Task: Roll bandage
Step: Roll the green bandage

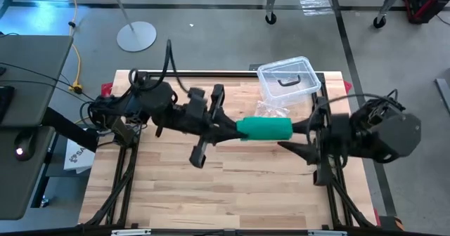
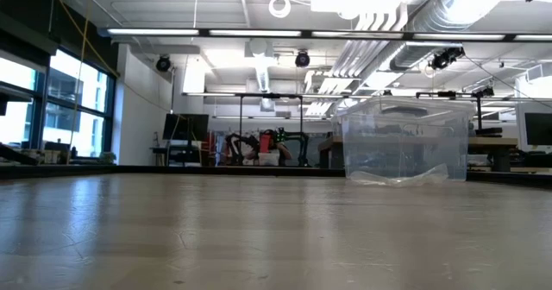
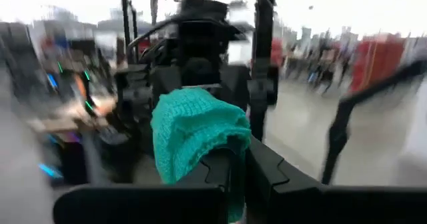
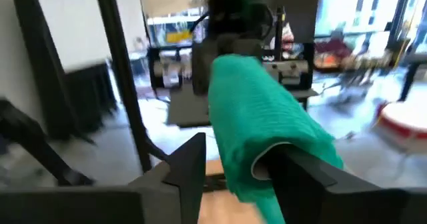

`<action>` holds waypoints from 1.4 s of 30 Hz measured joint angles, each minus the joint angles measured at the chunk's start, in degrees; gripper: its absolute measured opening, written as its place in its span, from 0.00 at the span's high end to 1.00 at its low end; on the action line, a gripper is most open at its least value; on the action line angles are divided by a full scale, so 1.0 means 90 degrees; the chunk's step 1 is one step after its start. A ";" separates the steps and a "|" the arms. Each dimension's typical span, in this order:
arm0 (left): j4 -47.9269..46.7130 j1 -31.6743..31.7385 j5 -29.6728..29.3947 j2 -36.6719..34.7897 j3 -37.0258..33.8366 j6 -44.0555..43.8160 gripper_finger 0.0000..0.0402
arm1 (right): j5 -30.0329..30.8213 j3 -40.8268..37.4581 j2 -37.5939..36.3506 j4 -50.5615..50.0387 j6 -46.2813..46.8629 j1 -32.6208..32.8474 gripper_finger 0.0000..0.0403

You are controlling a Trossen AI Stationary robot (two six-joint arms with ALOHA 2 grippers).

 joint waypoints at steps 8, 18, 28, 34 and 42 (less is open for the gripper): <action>0.0011 -0.0143 -0.0346 0.0029 0.0007 -0.0483 0.93 | -0.0465 0.0008 -0.0001 0.0205 -0.0599 -0.0325 0.90; -0.0010 -0.0021 -0.0788 0.0003 -0.0012 -0.4542 0.70 | -0.0466 0.0029 0.0108 -0.0893 -0.5040 -0.0092 0.99; -0.0356 0.0177 -0.0830 0.0007 -0.0014 -0.4642 0.89 | -0.0319 0.0013 0.0137 -0.0987 -0.3626 0.0066 0.89; -0.0384 0.0054 -0.0846 -0.0019 0.0002 -0.2928 0.95 | -0.0026 0.0012 0.0105 -0.0736 -0.0237 -0.0101 0.77; -0.0747 -0.0416 -0.0995 -0.0023 0.0008 0.0554 0.97 | -0.0372 0.0007 0.0110 -0.0288 0.0936 -0.0381 0.64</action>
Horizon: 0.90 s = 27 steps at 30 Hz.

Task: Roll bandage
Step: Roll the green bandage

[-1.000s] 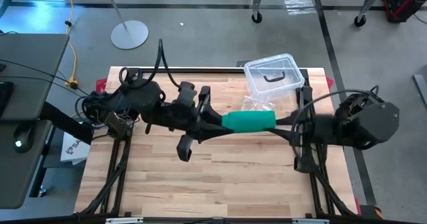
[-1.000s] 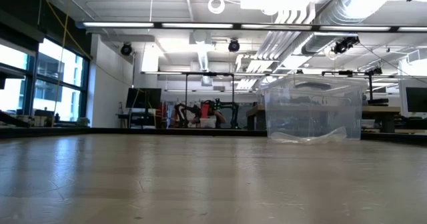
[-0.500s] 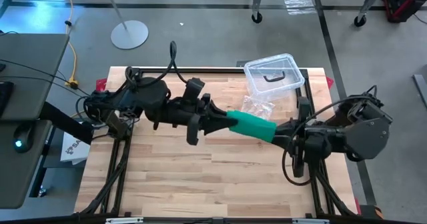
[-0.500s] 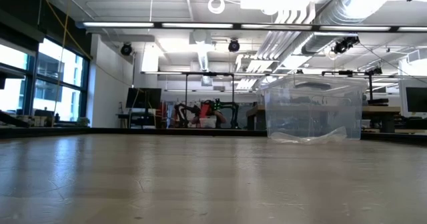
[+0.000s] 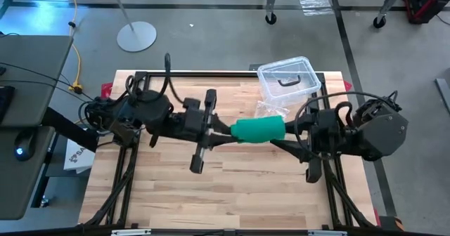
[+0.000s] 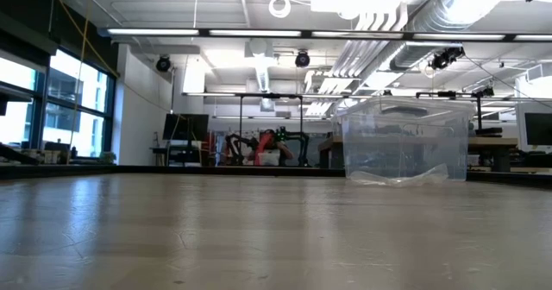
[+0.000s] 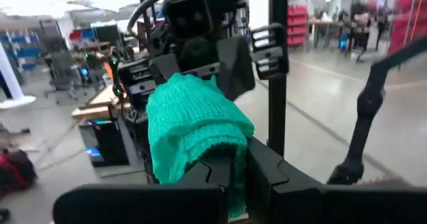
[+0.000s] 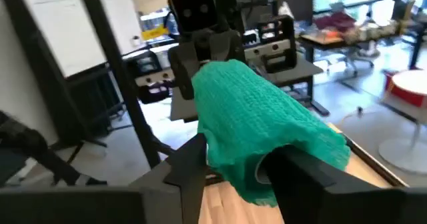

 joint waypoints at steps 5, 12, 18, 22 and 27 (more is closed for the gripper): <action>0.0077 -0.0072 -0.0125 -0.0001 -0.0001 -0.0139 0.95 | -0.0302 -0.0004 0.0002 0.0116 -0.1086 -0.0068 0.84; 0.0409 0.0104 -0.0108 -0.0064 -0.0033 -0.2353 0.82 | -0.0163 0.0029 0.0098 -0.0170 -0.4023 0.0095 0.93; 0.0287 0.0377 -0.0101 -0.0143 -0.0033 -0.5102 0.78 | 0.0180 0.0027 0.0355 -0.0779 -0.6381 0.0299 0.96; 0.0130 0.0419 0.0037 -0.0128 -0.0030 -0.5092 0.84 | 0.0466 0.0023 0.0479 -0.0758 -0.6131 0.0352 0.95; -0.0005 0.0339 -0.0018 -0.0130 -0.0008 -0.4333 0.97 | 0.0331 0.0004 0.0367 -0.0715 -0.4790 0.0389 0.82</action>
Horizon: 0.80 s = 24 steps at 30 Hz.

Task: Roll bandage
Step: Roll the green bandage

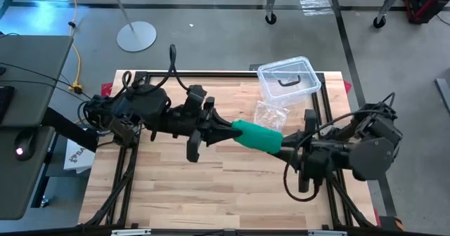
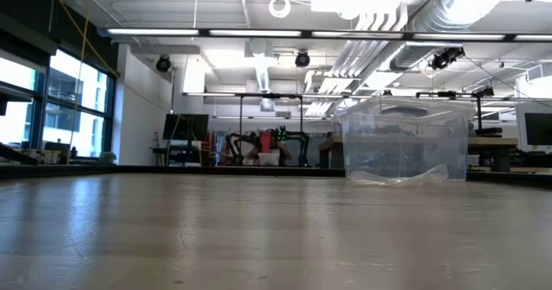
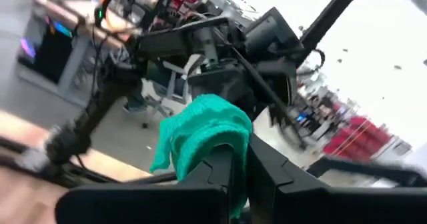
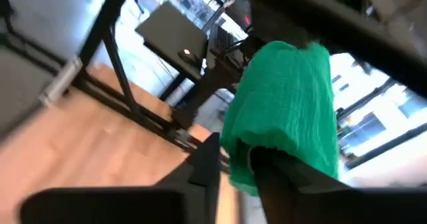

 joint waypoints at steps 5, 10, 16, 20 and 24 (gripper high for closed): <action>0.0000 -0.0190 0.0074 0.0011 0.0005 0.2108 0.96 | -0.0044 -0.0012 -0.0308 0.0061 0.1804 0.0034 0.63; -0.0150 -0.0470 0.0269 0.0019 -0.0002 0.4286 0.97 | -0.0111 -0.0002 -0.0648 0.0112 0.3495 -0.0107 0.50; -0.0126 -0.0576 -0.0049 0.0024 -0.0012 0.4752 0.97 | -0.0387 0.0001 -0.0987 0.0100 0.3806 -0.0133 0.48; -0.0160 -0.0576 -0.0191 0.0051 -0.0012 0.4588 0.97 | -0.0401 0.0015 -0.1158 0.0246 0.3523 -0.0114 0.47; -0.0423 -0.0517 -0.0302 0.0152 -0.0005 0.4517 0.97 | -0.1246 0.0012 -0.1035 0.0382 0.3221 -0.0422 0.43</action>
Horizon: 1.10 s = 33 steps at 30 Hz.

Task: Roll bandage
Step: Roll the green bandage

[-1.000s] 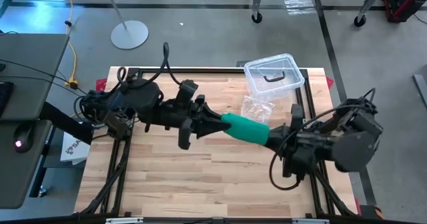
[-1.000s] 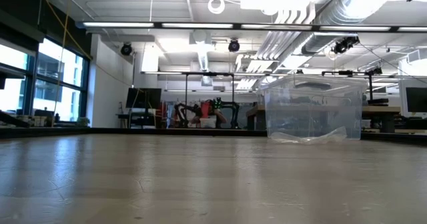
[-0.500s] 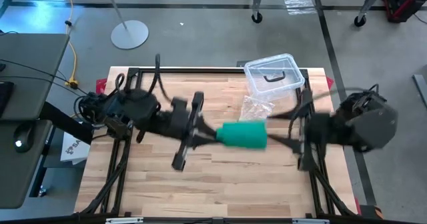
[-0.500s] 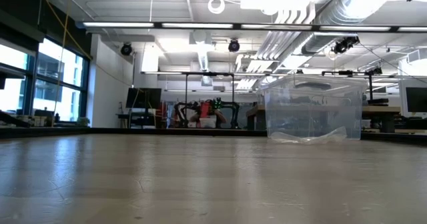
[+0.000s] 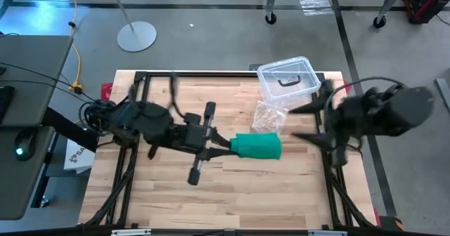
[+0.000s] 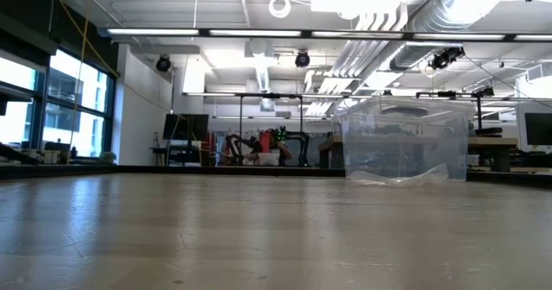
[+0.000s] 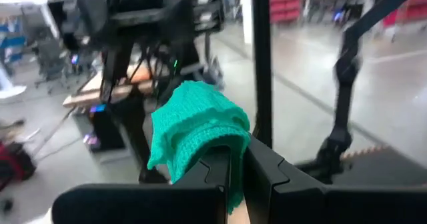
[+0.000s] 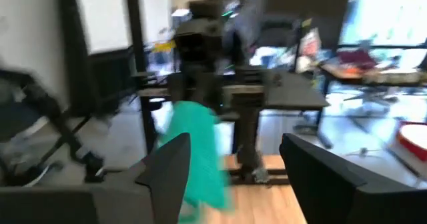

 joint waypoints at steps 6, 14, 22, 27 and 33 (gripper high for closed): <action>-0.1079 0.0272 -0.0170 0.0196 -0.0002 -0.0645 0.97 | -0.0823 -0.0009 0.0282 -0.0776 0.0198 -0.0436 0.31; -0.1436 0.0606 0.0112 0.0472 -0.0002 -0.1277 0.93 | -0.1805 -0.0006 0.0708 -0.2451 0.1515 -0.1034 0.27; -0.1368 0.0713 0.0410 0.0564 -0.0002 -0.1430 0.90 | -0.1889 -0.0006 0.1115 -0.2668 0.1572 -0.1193 0.27; -0.1047 0.0710 0.0648 0.0562 -0.0002 -0.1627 0.89 | -0.1862 -0.0006 0.1292 -0.2775 0.1543 -0.1313 0.35; -0.1280 0.0720 0.0794 0.0550 0.0000 -0.2025 0.79 | -0.1896 -0.0006 0.1350 -0.2816 0.1547 -0.1397 0.64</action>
